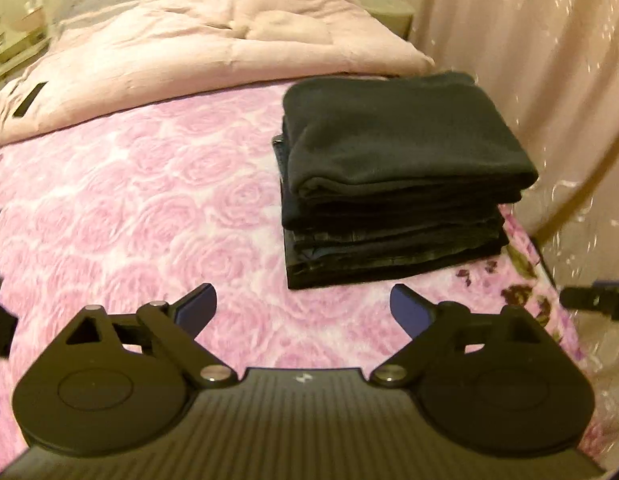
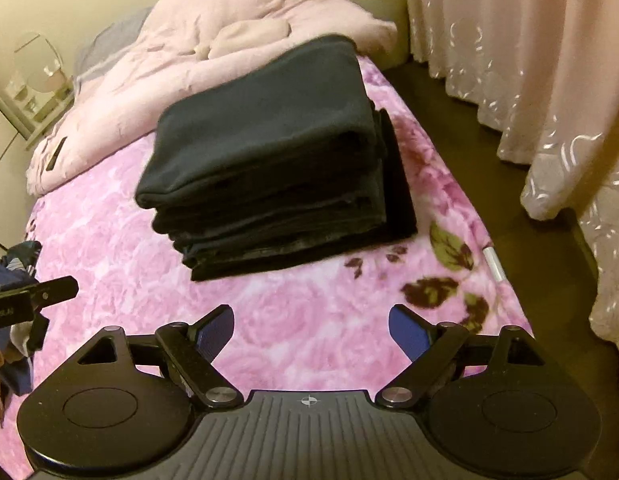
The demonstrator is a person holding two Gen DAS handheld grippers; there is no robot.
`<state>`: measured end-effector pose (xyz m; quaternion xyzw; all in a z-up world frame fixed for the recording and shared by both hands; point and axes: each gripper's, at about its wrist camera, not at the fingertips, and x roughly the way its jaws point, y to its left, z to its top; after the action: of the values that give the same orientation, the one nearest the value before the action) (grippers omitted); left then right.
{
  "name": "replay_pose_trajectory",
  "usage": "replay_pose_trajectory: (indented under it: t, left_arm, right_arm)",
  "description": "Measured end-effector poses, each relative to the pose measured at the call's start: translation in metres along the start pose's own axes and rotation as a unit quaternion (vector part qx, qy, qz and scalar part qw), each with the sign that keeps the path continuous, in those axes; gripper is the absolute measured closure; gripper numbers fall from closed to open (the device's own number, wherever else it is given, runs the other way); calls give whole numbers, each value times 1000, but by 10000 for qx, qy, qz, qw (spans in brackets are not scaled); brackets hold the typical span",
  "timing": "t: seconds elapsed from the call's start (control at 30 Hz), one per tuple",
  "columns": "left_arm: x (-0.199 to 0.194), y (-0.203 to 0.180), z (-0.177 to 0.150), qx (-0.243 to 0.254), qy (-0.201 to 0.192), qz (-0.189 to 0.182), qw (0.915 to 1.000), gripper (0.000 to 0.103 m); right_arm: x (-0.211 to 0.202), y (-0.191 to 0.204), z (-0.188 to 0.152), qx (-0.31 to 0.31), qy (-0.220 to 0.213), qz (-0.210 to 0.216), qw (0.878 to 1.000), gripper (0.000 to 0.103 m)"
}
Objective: Fold clothes
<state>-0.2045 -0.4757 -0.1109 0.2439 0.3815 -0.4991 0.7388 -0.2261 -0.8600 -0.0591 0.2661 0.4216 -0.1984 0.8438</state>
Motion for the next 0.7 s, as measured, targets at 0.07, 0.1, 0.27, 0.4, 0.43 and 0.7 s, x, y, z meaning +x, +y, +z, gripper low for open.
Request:
replay_pose_trajectory:
  t: [0.07,0.1,0.27,0.4,0.43,0.7]
  left_arm:
    - [-11,4,-3,-18,-91,-91,9999,6]
    - [-16,5,-5,26,-118,-151,9998,6]
    - [-48,12,-19,144,-269,-374,9988,5]
    - [-72,14,-34,242,-271,-437,9984,2]
    - [-76,14,-38,266,-250,-447,9983,2]
    - [-97,7,-62,243,144,-472,9985,2]
  right_arm:
    - [-17,10,-9,67,-126,-90,9999,16]
    - [-26,15,-13,109,-184,-140,9997,15]
    - [-64,46,-31,178,-397,-337,9985,5]
    - [-86,72,-42,-101,-520,-579,9969,5]
    - [-90,76,-45,-113,-546,-634,9964,5]
    - [-107,87,-70,-217,-479,-789,9955,5]
